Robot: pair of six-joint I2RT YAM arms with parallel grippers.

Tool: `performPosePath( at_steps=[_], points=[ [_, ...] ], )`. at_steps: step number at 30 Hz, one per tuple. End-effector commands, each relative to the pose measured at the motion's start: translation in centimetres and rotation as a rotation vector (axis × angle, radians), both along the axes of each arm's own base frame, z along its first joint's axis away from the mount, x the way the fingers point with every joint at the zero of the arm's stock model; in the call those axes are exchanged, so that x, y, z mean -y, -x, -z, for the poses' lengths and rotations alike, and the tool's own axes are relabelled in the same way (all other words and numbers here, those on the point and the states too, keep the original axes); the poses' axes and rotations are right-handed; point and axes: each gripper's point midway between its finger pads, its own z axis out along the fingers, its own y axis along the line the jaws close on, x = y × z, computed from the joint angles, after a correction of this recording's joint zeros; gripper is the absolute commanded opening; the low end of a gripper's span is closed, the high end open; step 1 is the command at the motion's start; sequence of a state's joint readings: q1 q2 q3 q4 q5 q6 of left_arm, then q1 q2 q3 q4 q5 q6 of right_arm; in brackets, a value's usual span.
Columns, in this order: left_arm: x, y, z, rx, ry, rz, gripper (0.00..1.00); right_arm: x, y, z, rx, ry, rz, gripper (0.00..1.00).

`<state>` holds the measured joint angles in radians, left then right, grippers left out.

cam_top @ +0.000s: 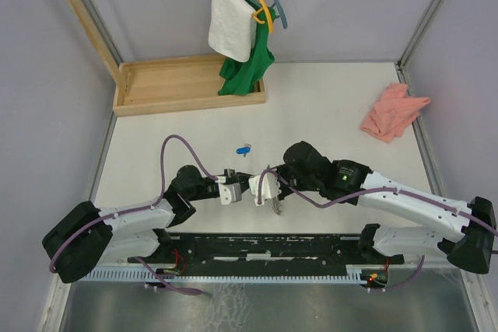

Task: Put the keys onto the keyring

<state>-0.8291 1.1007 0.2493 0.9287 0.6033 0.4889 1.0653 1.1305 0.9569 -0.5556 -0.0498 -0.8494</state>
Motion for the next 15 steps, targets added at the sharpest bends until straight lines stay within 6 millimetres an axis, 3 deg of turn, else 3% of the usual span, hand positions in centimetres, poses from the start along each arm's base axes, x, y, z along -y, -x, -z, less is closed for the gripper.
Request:
performPosePath(
  at_steps=[1,15],
  points=[
    [0.20,-0.24,-3.33,0.069,0.087,-0.011,0.03,-0.96,-0.05,-1.82,0.020,-0.072,-0.006,0.01],
    [-0.11,-0.14,-3.52,0.069,0.090,-0.020,0.03,-0.64,-0.44,-1.68,0.033,-0.058,0.016,0.01]
  ],
)
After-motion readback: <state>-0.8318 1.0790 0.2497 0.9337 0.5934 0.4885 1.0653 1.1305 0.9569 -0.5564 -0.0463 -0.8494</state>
